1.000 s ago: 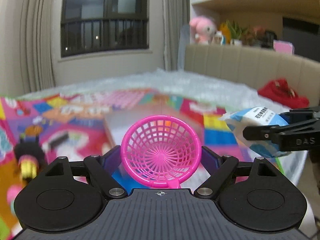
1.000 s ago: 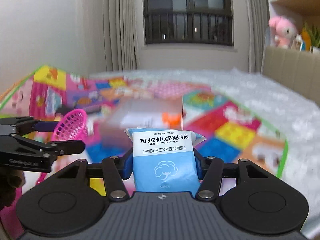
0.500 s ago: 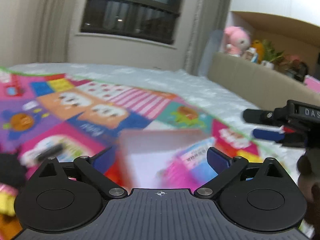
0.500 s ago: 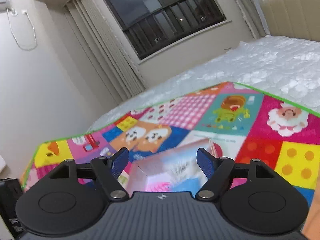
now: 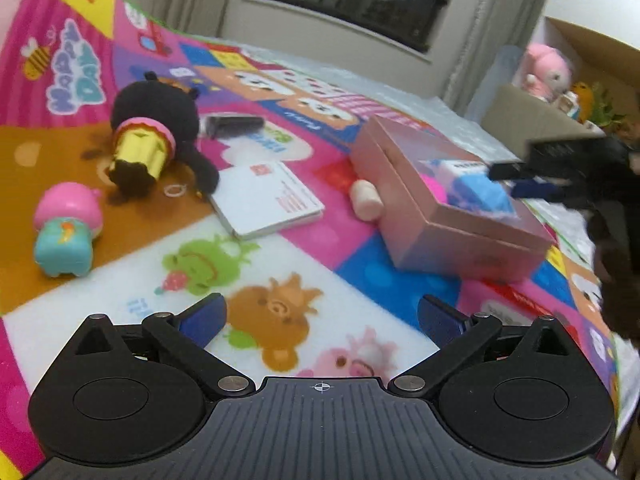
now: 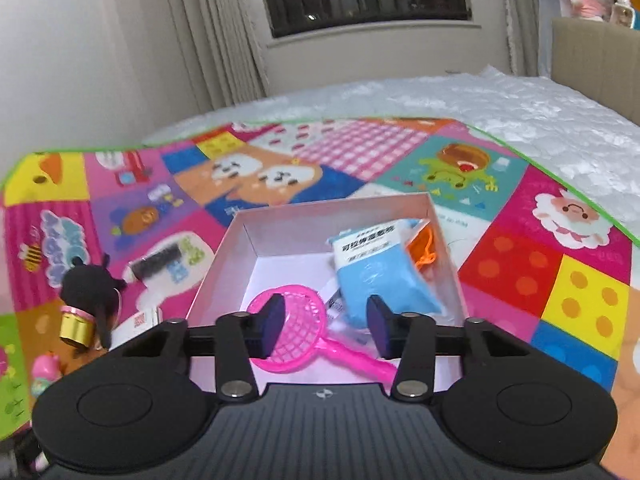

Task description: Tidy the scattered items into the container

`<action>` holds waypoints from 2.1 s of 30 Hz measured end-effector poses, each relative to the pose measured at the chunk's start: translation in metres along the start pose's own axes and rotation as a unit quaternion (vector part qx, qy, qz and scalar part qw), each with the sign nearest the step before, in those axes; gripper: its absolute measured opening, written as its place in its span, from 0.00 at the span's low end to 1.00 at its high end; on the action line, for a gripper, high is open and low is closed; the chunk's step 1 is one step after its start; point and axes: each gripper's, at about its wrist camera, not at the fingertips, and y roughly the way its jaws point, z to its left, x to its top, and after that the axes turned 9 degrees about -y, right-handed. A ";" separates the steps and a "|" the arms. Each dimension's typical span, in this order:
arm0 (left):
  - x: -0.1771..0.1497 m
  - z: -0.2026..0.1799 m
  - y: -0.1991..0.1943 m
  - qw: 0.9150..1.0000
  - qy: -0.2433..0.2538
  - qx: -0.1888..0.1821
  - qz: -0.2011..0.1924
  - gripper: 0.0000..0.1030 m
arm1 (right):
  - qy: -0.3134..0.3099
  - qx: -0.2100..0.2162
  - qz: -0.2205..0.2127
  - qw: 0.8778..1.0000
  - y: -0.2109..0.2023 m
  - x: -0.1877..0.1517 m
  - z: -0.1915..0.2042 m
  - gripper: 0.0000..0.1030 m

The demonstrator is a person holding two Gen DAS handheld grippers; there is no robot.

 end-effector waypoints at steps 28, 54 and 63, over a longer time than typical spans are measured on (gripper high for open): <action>0.040 0.115 -0.065 0.986 -0.120 0.030 -0.113 1.00 | -0.062 0.000 0.078 0.995 0.207 0.099 0.223 0.42; -0.013 0.040 -0.035 0.995 0.093 -0.028 -0.019 1.00 | -0.322 -0.100 0.198 0.921 0.117 0.039 0.204 0.13; -0.004 0.054 -0.037 0.998 0.058 -0.036 -0.015 1.00 | -0.365 -0.112 0.237 0.893 0.122 0.001 0.222 0.10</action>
